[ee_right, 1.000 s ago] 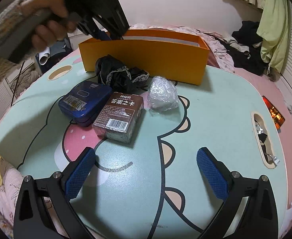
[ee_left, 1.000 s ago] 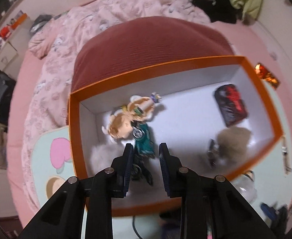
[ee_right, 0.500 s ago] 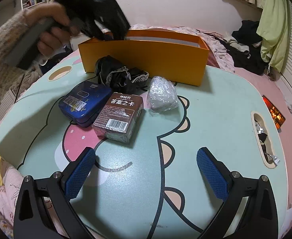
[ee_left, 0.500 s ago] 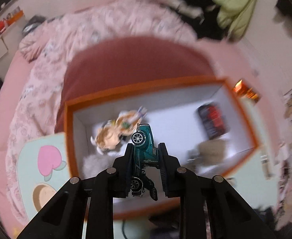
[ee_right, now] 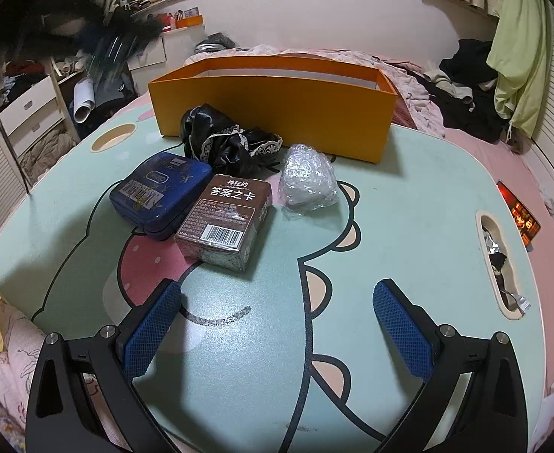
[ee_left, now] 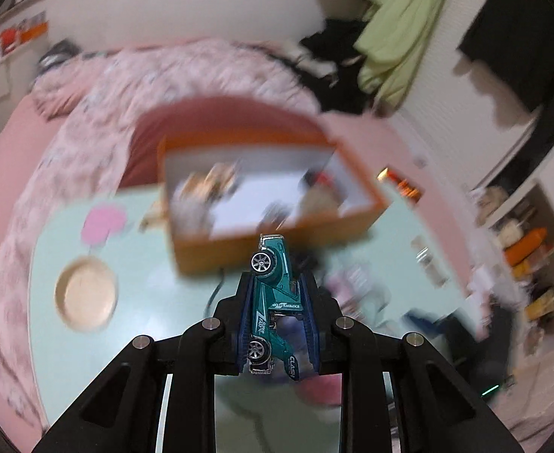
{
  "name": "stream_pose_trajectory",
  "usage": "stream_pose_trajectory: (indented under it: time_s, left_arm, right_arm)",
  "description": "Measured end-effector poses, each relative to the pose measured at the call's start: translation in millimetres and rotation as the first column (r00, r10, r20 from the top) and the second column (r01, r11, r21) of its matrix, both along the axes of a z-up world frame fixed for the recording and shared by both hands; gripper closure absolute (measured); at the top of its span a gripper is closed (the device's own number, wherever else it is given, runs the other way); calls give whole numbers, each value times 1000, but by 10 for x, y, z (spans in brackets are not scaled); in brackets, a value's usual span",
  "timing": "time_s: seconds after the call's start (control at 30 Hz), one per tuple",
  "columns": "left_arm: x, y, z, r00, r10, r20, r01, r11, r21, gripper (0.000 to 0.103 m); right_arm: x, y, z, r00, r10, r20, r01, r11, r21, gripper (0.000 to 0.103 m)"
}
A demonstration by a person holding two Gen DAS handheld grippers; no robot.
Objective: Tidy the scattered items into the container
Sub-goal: 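Set the green toy car on the table beside the blue tin with the left gripper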
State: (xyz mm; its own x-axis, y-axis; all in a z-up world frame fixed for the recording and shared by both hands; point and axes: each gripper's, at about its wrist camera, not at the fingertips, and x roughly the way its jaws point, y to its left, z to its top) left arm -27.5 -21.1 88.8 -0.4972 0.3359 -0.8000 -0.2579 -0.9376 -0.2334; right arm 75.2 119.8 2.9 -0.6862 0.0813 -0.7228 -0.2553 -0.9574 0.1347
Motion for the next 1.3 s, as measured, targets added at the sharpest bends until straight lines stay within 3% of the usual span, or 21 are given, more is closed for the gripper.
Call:
stream_pose_trajectory:
  time_s: [0.1, 0.2, 0.37, 0.4, 0.43, 0.47, 0.53, 0.67, 0.8, 0.9, 0.97, 1.3]
  left_arm:
    - [-41, -135, -329, 997, 54, 52, -55, 998, 21, 81]
    - [-64, -82, -509, 996, 37, 82, -43, 997, 67, 81]
    - [-18, -51, -492, 998, 26, 62, -35, 988, 147, 79]
    - [0, -92, -479, 998, 34, 53, -42, 985, 167, 75]
    - [24, -140, -470, 998, 46, 48, -54, 982, 181, 55]
    - [59, -191, -454, 997, 66, 41, -73, 980, 186, 28]
    - [142, -332, -446, 990, 141, 23, -143, 977, 158, 12]
    - [370, -495, -494, 977, 212, 4, -212, 975, 73, 11]
    - [701, -329, -612, 983, 177, -45, -180, 980, -81, 9]
    - [797, -86, -727, 986, 136, -97, -156, 956, -246, 1]
    - [859, -38, -755, 981, 111, -158, -146, 962, -232, 0]
    - [843, -69, -759, 977, 134, -169, -170, 960, -224, 0]
  right_arm:
    - [5, 1, 0, 1000, -1, 0, 1, 1000, 0, 1]
    - [8, 1, -1, 1000, -1, 0, 1, 1000, 0, 1]
    - [8, 1, -1, 1000, -2, -1, 2, 1000, -1, 1]
    - [8, 0, -1, 1000, -2, -1, 2, 1000, 0, 1]
    - [8, 0, -1, 1000, -2, -1, 2, 1000, 0, 1]
    - [9, 0, -1, 1000, -2, -1, 2, 1000, 0, 1]
    - [10, -1, 0, 1000, -3, -1, 3, 1000, 0, 1]
    - [12, -1, -2, 1000, -3, -1, 3, 1000, 0, 1]
    - [13, -1, -1, 1000, -4, -1, 4, 1000, 0, 1]
    - [13, -1, 0, 1000, -5, -1, 5, 1000, 0, 1]
    - [18, 1, 3, 1000, -7, -1, 7, 1000, 1, 1]
    - [38, 3, 11, 1000, -11, 2, 11, 1000, 7, 1]
